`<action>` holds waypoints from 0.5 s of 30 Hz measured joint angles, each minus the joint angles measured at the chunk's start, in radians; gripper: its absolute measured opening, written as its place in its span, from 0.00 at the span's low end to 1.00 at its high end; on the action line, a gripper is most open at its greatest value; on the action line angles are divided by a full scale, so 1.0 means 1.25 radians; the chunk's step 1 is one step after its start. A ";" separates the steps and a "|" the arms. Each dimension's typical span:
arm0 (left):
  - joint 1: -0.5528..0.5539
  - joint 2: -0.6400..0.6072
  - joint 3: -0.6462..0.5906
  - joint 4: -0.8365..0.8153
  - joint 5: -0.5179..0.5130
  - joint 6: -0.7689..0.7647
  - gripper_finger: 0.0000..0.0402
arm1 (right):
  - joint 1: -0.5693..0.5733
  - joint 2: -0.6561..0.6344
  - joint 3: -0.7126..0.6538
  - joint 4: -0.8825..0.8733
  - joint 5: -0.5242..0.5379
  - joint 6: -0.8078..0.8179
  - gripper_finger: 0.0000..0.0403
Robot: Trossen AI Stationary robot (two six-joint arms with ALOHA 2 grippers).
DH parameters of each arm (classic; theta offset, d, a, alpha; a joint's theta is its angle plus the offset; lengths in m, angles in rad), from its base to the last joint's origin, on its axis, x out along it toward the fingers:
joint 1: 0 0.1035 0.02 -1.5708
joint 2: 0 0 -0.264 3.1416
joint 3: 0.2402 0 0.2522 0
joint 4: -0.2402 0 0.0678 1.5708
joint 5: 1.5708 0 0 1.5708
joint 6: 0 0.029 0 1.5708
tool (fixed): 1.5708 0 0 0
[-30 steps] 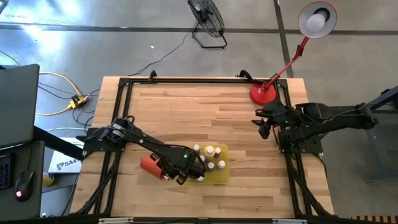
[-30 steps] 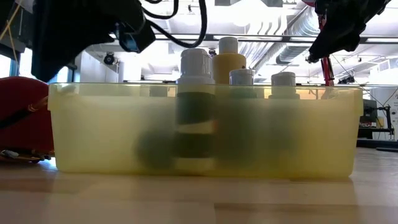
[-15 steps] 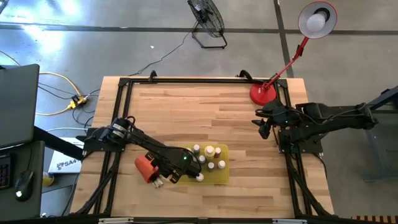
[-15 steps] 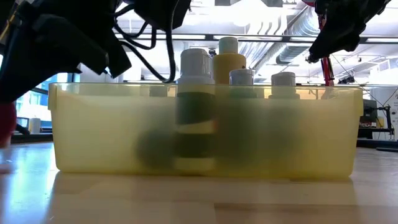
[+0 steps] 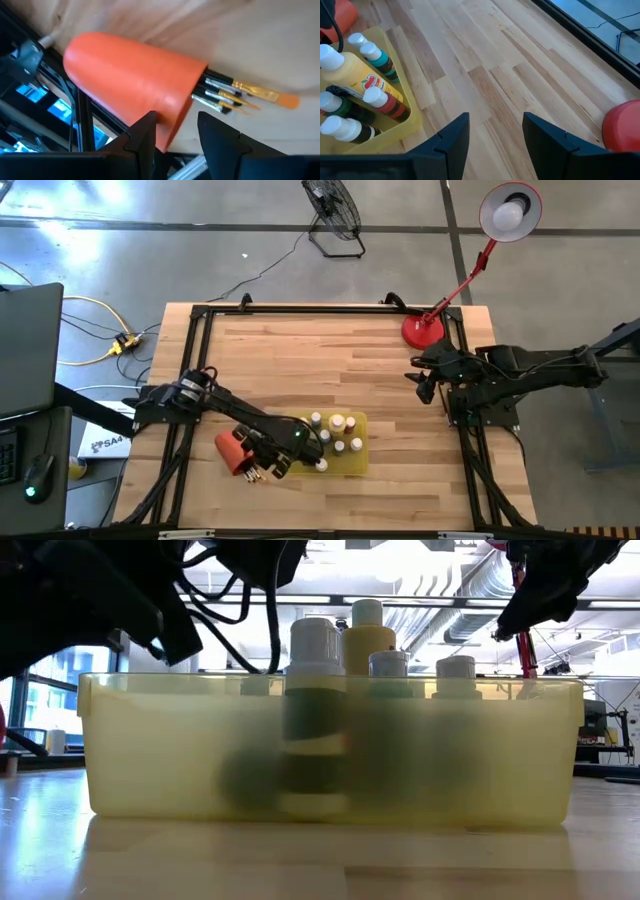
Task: Pick & Place Paint Supplies
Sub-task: Adjust the orange cup
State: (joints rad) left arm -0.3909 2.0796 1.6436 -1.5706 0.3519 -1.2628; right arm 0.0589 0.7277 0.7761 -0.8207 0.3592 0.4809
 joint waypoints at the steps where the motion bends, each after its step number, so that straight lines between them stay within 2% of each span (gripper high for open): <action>1: -0.003 0.000 0.000 0.000 0.007 0.003 0.35 | 0.000 0.000 0.000 0.000 0.000 0.000 0.43; 15: -0.043 -0.009 0.007 -0.002 -0.001 0.036 0.19 | 0.000 0.000 0.000 0.002 0.004 0.000 0.43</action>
State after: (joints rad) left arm -0.4451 2.0678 1.6527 -1.5728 0.3511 -1.2173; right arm 0.0588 0.7279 0.7761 -0.8188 0.3641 0.4808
